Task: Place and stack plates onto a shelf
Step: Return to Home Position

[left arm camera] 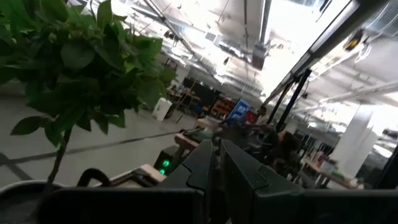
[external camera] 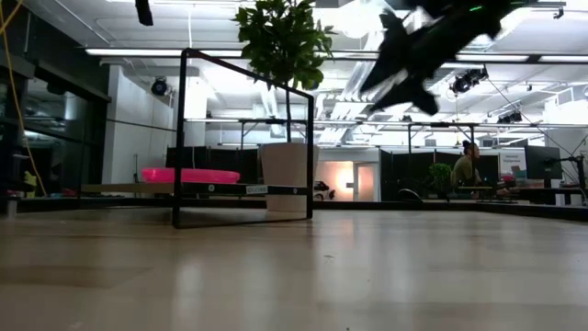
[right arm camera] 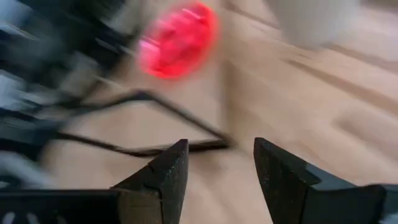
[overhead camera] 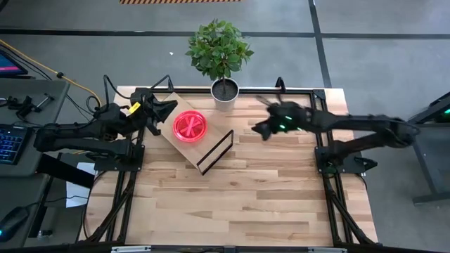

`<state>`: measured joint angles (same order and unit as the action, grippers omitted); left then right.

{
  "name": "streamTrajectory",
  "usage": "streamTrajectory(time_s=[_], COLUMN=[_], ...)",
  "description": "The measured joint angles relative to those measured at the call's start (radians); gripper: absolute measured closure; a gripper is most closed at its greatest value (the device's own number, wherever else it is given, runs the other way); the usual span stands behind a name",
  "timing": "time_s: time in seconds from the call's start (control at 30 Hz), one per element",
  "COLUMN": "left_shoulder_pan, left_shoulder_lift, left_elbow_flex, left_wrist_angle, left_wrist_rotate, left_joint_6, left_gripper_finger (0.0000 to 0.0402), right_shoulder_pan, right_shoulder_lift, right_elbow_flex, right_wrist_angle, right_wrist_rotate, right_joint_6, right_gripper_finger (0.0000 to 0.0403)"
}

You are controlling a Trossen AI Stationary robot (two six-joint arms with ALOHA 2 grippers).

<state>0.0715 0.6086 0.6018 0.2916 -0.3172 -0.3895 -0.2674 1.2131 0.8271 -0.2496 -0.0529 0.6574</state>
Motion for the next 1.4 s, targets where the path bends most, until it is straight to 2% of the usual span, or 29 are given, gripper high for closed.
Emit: streamTrajectory(time_s=[0.1,0.2,0.3,0.37,0.4,0.53,0.67,0.8,1.0,1.17,1.3,1.4], left_shoulder_pan=[0.0,-0.001,-0.023,-0.061,-0.085,-0.168,-0.216,-0.203,-0.128,-0.08,-0.071,-0.071], left_shoulder_lift=[0.0,-0.001,-0.022,-0.037,-0.04,-0.035,-0.053,-0.127,-0.328,-0.484,-0.58,-0.604], left_elbow_flex=[0.0,0.0,0.0,0.0,0.0,-0.008,-0.118,-0.238,-0.334,-0.402,-0.474,-0.523], left_wrist_angle=[-0.009,-0.013,-0.084,-0.154,-0.196,-0.298,-0.102,0.02,-0.026,-0.12,-0.11,-0.1], left_wrist_rotate=[-0.002,0.037,0.144,0.158,0.145,0.024,0.005,0.034,0.141,0.207,0.218,0.217], left_joint_6=[0.039,0.089,0.056,0.033,0.029,0.063,0.14,0.173,0.2,0.14,0.086,0.047], left_gripper_finger=[0.038,0.039,0.04,0.0401,0.0401,0.0401,0.0401,0.0401,0.0401,0.0401,0.0401,0.0401], right_shoulder_pan=[0.048,0.101,0.15,0.181,0.195,0.229,0.233,0.233,0.233,0.237,0.266,0.292], right_shoulder_lift=[-0.18,-0.303,-0.369,-0.387,-0.391,-0.387,-0.373,-0.362,-0.363,-0.364,-0.364,-0.364], right_elbow_flex=[-0.149,-0.234,-0.244,-0.244,-0.245,-0.213,-0.162,-0.095,-0.041,-0.011,0.005,0.005], right_wrist_angle=[0.216,0.374,0.369,0.366,0.366,0.345,0.337,0.337,0.328,0.247,0.198,0.185], right_wrist_rotate=[0.005,0.077,0.105,0.107,0.109,0.157,0.165,0.149,0.152,0.149,0.148,0.147], right_joint_6=[0.097,0.126,0.121,0.115,0.104,0.095,-0.044,-0.124,-0.139,-0.07,-0.054,-0.044], right_gripper_finger=[0.0238,0.026,0.0323,0.0377,0.0389,0.0394,0.0396,0.04,0.0401,0.0402,0.0402,0.0403])
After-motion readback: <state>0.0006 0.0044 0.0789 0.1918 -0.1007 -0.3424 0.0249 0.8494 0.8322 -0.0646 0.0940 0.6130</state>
